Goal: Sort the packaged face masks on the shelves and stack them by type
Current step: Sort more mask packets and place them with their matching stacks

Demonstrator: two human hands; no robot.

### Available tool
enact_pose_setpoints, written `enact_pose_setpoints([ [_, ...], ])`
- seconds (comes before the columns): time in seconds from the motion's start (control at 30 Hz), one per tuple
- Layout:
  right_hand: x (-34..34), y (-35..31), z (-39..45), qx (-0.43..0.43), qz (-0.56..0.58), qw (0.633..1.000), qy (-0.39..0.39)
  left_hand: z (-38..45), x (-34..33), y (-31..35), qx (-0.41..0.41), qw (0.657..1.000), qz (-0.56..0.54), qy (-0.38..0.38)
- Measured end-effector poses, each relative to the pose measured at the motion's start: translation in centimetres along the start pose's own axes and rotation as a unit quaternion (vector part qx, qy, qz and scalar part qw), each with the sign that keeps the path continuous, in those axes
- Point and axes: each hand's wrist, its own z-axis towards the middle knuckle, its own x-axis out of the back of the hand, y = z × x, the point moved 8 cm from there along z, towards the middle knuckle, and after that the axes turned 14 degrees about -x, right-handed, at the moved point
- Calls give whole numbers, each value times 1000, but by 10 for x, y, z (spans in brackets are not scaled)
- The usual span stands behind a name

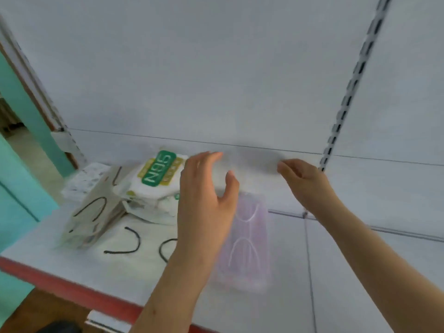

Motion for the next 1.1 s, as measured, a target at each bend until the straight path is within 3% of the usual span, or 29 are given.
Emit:
enact_pose_setpoints([
  [0.07,57,32,-9,-16,-20,998,61,-17,-67,46,14,989,-111,-95],
  [0.13,121,73,-25,-42,-26,990,132,-47,-137,93,48,956,-192,-218],
  [0.2,193,123,-50,-82,-24,974,209,-79,-194,145,47,916,-234,-323],
  [0.27,262,178,-81,-129,-18,953,274,-102,-233,201,17,888,-258,-381],
  [0.43,409,315,-167,-232,1,893,386,-141,-309,345,-68,836,-309,-448],
  [0.57,504,403,-211,-245,27,869,429,-181,-381,446,-103,807,-328,-481],
  [0.67,582,461,-233,-296,-43,836,459,-206,-439,511,-94,803,-332,-486],
  [0.73,627,499,-245,-398,-114,788,456,-217,-477,548,-94,799,-326,-496],
  [0.8,647,531,-242,-483,-156,767,392,-227,-512,575,-121,803,-288,-508],
  [0.87,650,545,-223,-486,-163,790,337,-240,-541,597,-204,799,-199,-529],
  [0.93,646,548,-204,-442,-139,825,325,-255,-564,608,-262,769,-107,-574],
  [1.0,640,545,-193,-379,-109,852,344,-263,-576,602,-257,744,-64,-614],
  [1.1,635,540,-187,-309,-61,875,367,-251,-579,577,-251,739,17,-625],
])
